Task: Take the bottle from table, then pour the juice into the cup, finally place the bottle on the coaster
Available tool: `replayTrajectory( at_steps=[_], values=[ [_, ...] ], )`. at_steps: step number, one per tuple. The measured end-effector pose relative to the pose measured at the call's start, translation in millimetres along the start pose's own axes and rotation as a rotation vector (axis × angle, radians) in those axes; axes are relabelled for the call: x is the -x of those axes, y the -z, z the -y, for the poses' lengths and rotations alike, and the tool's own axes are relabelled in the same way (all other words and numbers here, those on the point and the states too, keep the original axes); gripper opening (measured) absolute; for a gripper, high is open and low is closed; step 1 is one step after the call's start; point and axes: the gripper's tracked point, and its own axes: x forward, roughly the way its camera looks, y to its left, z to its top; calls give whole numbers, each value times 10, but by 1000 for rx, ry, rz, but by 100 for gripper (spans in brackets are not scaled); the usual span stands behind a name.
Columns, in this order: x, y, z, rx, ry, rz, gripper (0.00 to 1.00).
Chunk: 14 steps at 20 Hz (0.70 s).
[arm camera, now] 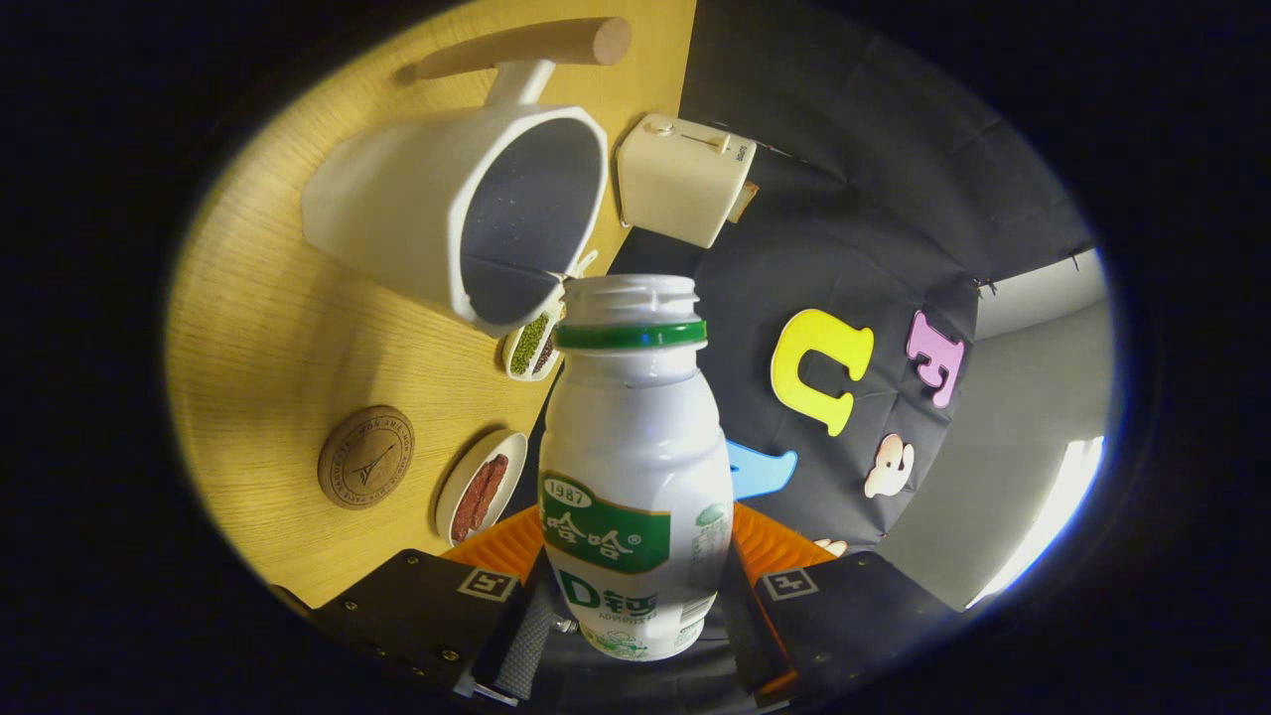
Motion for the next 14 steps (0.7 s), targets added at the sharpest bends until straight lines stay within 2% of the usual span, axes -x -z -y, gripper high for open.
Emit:
replayTrajectory(
  at_steps=[8, 14],
  values=[
    [-18, 3, -25, -22, -27, -1, 74],
    [-28, -9, -227, -137, -99, 3, 74]
  ],
)
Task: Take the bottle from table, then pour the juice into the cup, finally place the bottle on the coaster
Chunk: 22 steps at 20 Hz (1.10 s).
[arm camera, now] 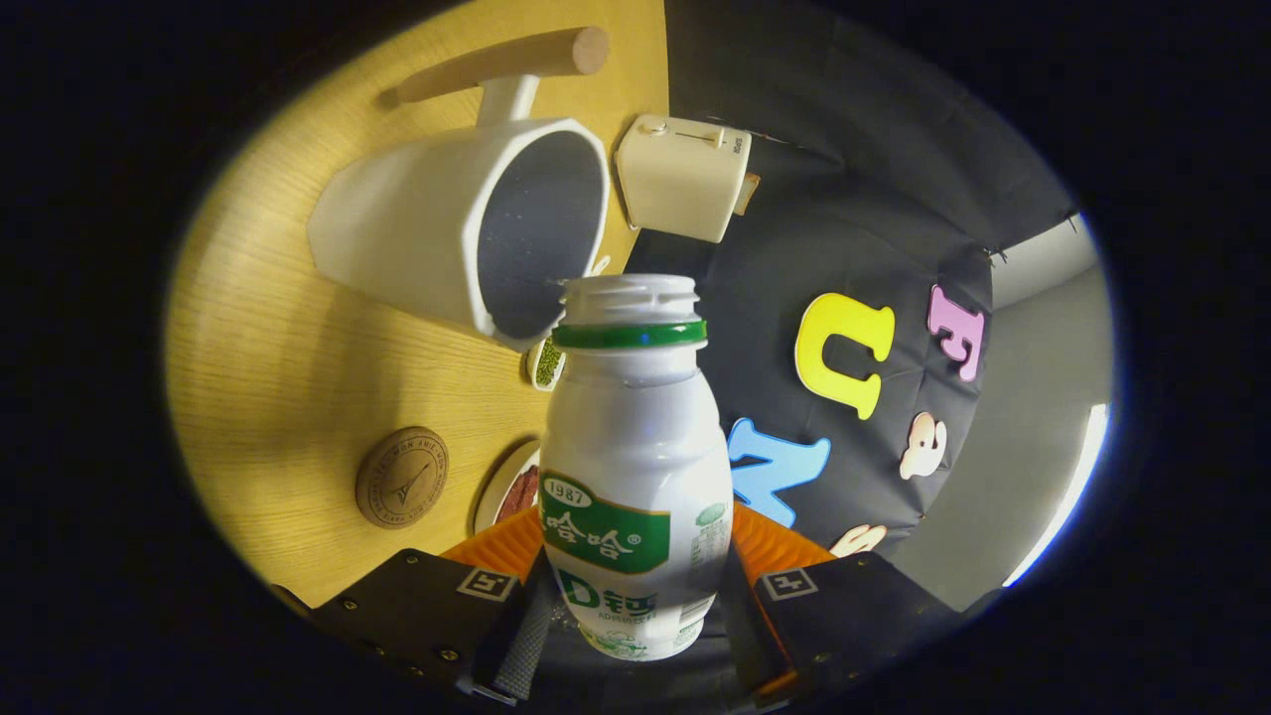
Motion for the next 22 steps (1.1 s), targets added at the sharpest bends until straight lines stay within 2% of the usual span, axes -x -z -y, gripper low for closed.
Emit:
replayTrajectory(
  at_steps=[6, 12, 16, 22],
  values=[
    [-1, -32, -241, -214, -135, 17, 74],
    [30, -94, -255, -394, -186, 41, 74],
    [108, -127, -190, -489, -178, 73, 74],
    [132, -173, -123, -713, -192, 113, 74]
  ],
)
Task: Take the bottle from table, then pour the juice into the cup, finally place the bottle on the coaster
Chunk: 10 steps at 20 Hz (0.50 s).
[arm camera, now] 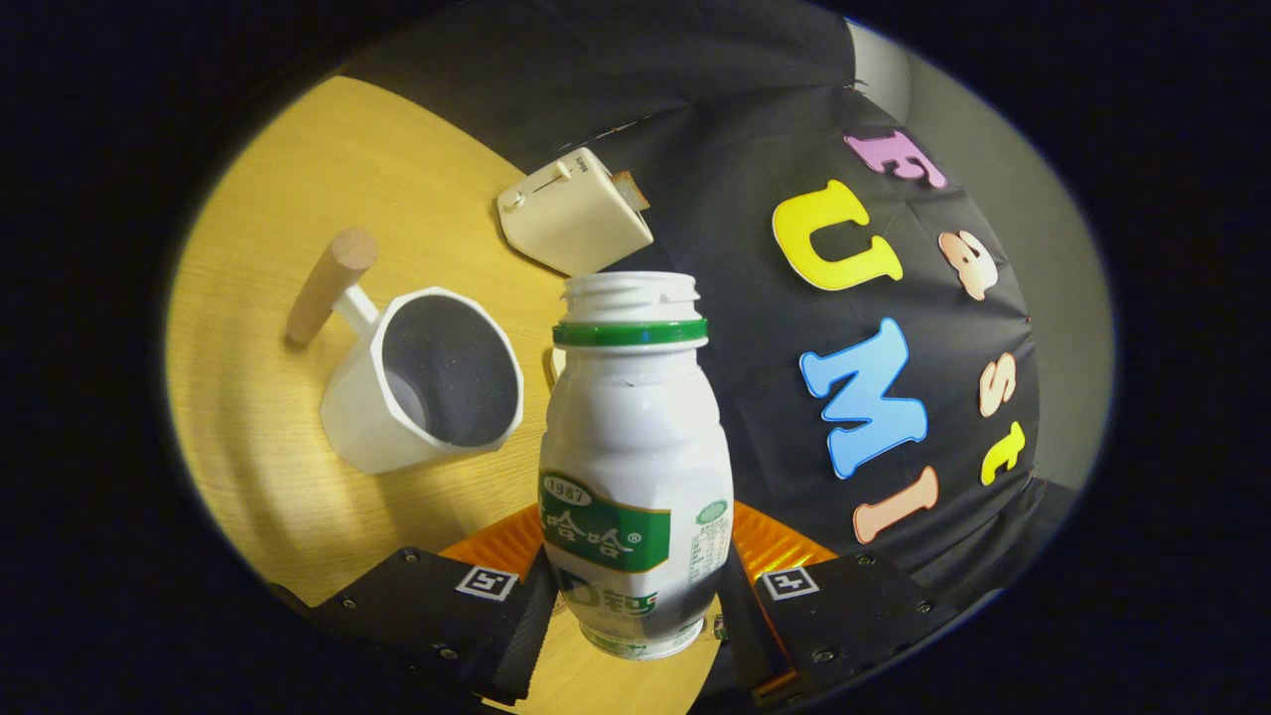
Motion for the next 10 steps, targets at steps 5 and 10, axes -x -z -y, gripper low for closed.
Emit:
replayTrajectory(
  at_steps=[5, 10],
  values=[
    [22, -14, 25, -203, -30, 29, 74],
    [78, -19, 153, -367, -16, 80, 74]
  ],
)
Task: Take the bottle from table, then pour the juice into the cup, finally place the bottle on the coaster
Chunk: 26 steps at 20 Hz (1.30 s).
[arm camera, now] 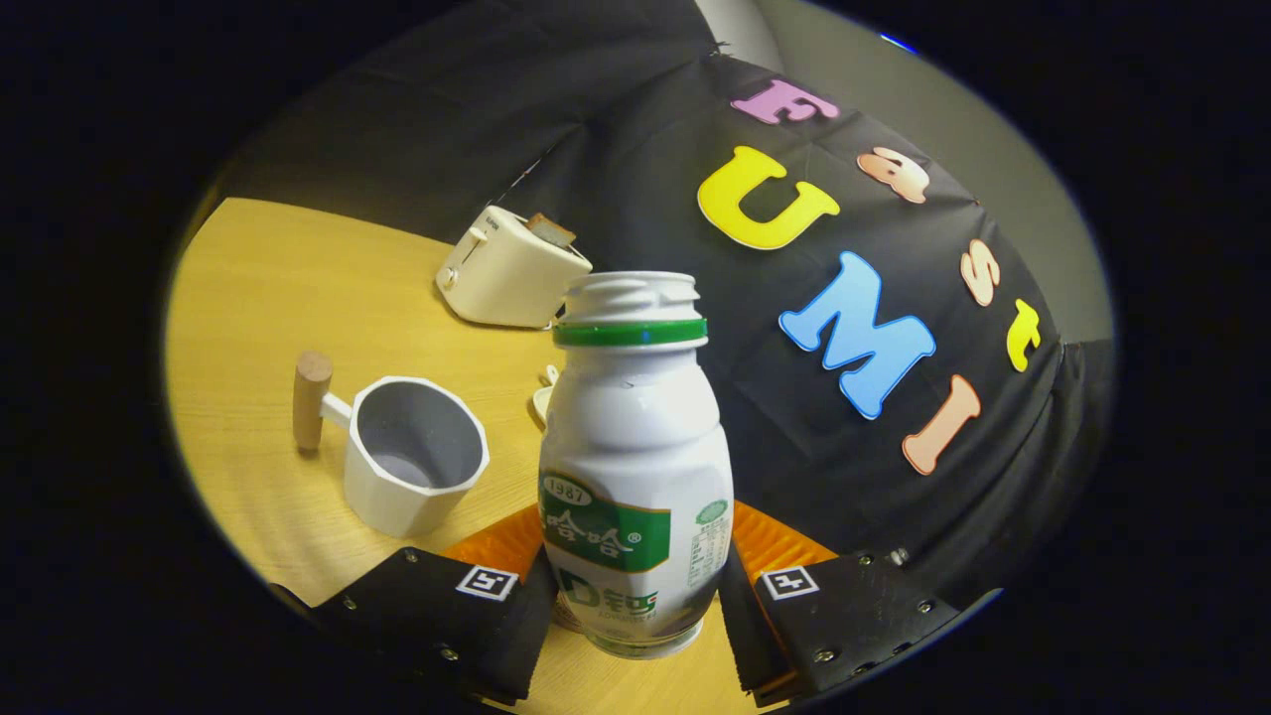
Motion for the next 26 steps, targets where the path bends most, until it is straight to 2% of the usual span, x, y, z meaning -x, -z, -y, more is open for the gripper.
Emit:
replayTrajectory(
  at_steps=[4, 9, 17, 26],
  values=[
    [84, -62, 106, -146, 17, 68, 74],
    [106, -45, 174, -356, -32, 100, 74],
    [25, 115, 373, -580, -20, 116, 74],
    [0, 176, 466, -605, -1, 113, 74]
  ],
)
